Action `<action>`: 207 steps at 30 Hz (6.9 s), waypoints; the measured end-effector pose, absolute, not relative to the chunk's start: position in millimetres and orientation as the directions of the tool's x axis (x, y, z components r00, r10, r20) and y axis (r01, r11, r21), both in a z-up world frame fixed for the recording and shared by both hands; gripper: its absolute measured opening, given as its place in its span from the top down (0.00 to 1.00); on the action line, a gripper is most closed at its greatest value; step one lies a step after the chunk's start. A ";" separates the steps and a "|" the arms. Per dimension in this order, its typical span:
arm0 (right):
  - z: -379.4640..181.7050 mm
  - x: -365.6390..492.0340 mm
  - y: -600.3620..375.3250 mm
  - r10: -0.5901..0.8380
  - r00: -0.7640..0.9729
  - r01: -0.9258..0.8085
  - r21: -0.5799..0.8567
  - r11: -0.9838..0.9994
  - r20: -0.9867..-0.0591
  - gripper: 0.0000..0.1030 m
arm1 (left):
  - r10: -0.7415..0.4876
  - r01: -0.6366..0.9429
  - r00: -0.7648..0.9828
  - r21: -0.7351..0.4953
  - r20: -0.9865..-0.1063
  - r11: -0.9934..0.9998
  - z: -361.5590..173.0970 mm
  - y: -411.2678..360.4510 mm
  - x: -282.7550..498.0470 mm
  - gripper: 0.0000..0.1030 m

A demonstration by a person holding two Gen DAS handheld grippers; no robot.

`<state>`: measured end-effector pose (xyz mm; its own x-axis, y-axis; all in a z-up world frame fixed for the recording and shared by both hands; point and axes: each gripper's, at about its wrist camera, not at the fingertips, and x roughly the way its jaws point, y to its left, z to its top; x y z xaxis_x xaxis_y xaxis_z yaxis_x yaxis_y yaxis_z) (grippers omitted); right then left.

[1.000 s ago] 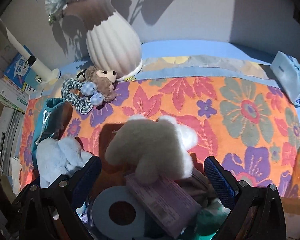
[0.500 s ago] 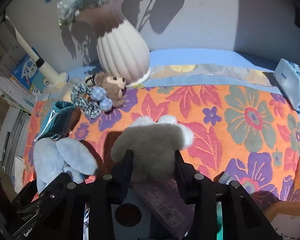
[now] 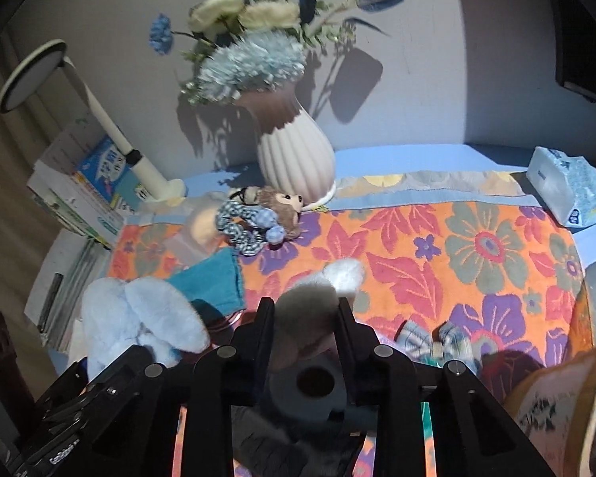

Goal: Organize soft objects
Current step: 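Grasp the light blue plush elephant with the left tool while the right tool grasps the white fluffy plush, then carry both plushes to the glass bowl and open both tools to drop them, then grasp the pink bag with the left tool while the right tool grasps the white printed bag, then carry both bags to the glass bowl and open both tools to release them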

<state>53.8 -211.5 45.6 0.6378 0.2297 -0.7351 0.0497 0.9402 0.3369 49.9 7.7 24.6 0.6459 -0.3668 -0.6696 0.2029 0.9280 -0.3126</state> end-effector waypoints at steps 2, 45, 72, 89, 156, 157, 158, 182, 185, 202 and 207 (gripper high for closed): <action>49.7 45.1 -210.1 0.225 0.647 0.050 0.335 0.941 -0.728 0.72 | -0.367 0.212 0.654 -0.305 -0.661 0.928 29.2 5.9 43.1 0.27; 113.5 -232.8 -454.5 -0.240 0.695 0.562 0.305 0.769 -0.678 0.73 | -0.739 0.843 0.284 -0.209 -0.611 0.496 67.6 -317.5 -147.5 0.27; 92.8 -206.5 -525.5 -0.269 0.659 0.651 0.354 0.671 -0.703 0.42 | -0.720 0.878 0.304 -0.111 -0.625 0.466 65.6 -387.9 -115.8 0.14; 140.0 -194.0 -386.4 -0.080 0.811 0.363 0.391 0.846 -0.580 0.30 | -0.652 0.733 0.483 -0.138 -0.585 0.666 91.4 -211.7 -114.0 0.14; -42.6 -11.8 -124.3 0.159 0.493 -0.243 0.040 0.969 -0.856 0.48 | -0.196 0.268 0.566 -0.046 -0.801 0.962 -59.3 99.8 59.1 0.63; -41.8 -14.7 -124.7 0.164 0.490 -0.234 0.051 0.971 -0.856 0.49 | -0.198 0.266 0.568 -0.049 -0.799 0.963 -58.5 97.4 56.5 0.64; -41.0 -18.1 -126.9 0.170 0.484 -0.219 0.069 0.973 -0.858 0.49 | -0.199 0.266 0.575 -0.048 -0.794 0.963 -57.7 94.4 53.4 0.65; -5.9 -123.9 -242.7 0.142 0.484 0.120 0.226 0.967 -0.863 0.50 | -0.421 0.562 0.612 -0.006 -0.669 0.827 27.4 -73.9 -67.3 0.65; 0.3 -140.0 -261.4 0.121 0.498 0.157 0.227 0.961 -0.859 0.50 | -0.464 0.610 0.574 -0.027 -0.675 0.792 28.3 -94.2 -77.7 0.65; 51.9 -239.9 -376.9 -0.066 0.597 0.395 0.222 0.891 -0.799 0.50 | -0.674 0.848 0.320 -0.116 -0.666 0.517 42.2 -227.6 -141.4 0.65; 70.9 -256.7 -415.0 -0.153 0.612 0.474 0.205 0.856 -0.776 0.50 | -0.706 0.893 0.267 -0.108 -0.656 0.438 49.8 -275.2 -153.3 0.65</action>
